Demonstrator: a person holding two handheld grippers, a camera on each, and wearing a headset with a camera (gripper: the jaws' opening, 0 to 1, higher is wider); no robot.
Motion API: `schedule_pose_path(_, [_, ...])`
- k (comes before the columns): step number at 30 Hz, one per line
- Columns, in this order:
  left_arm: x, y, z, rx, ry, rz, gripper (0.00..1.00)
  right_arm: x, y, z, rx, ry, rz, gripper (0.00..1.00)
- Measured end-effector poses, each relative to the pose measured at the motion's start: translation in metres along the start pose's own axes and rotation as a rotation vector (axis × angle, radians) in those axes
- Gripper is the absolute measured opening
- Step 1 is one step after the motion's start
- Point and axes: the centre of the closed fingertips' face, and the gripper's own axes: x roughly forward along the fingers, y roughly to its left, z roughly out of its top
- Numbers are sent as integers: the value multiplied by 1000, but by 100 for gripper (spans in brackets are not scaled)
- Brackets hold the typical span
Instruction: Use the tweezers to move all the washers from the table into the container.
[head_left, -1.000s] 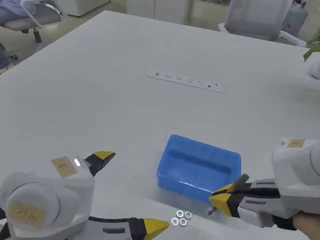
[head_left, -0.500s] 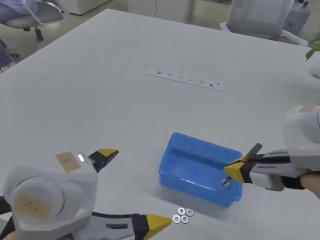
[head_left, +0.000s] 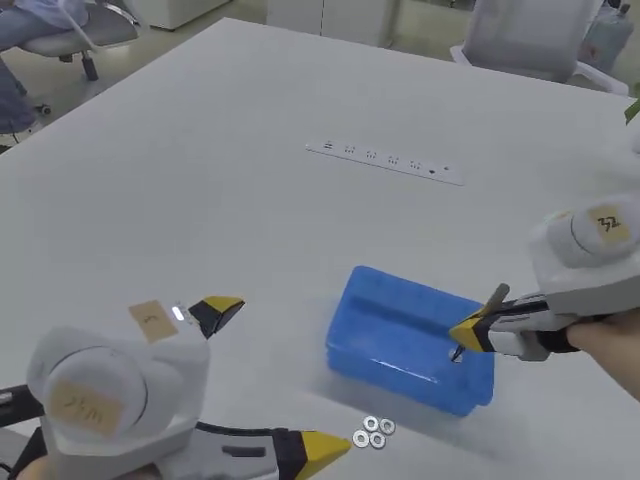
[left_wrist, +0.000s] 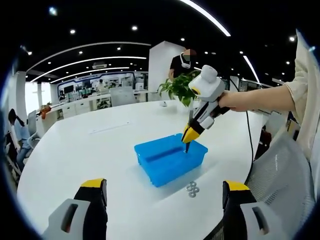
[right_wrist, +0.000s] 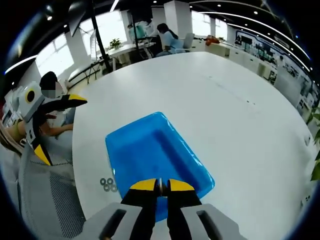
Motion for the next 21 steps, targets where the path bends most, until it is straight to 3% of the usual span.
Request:
schedule_pose_path(8, [-1,1,0,-6,-4,4,99,12,0,-11,5,42,17,3])
schedule_pose_path(21, [0,-1,1,-5,-4,-6,99,12,0,-11,16,43,24,4])
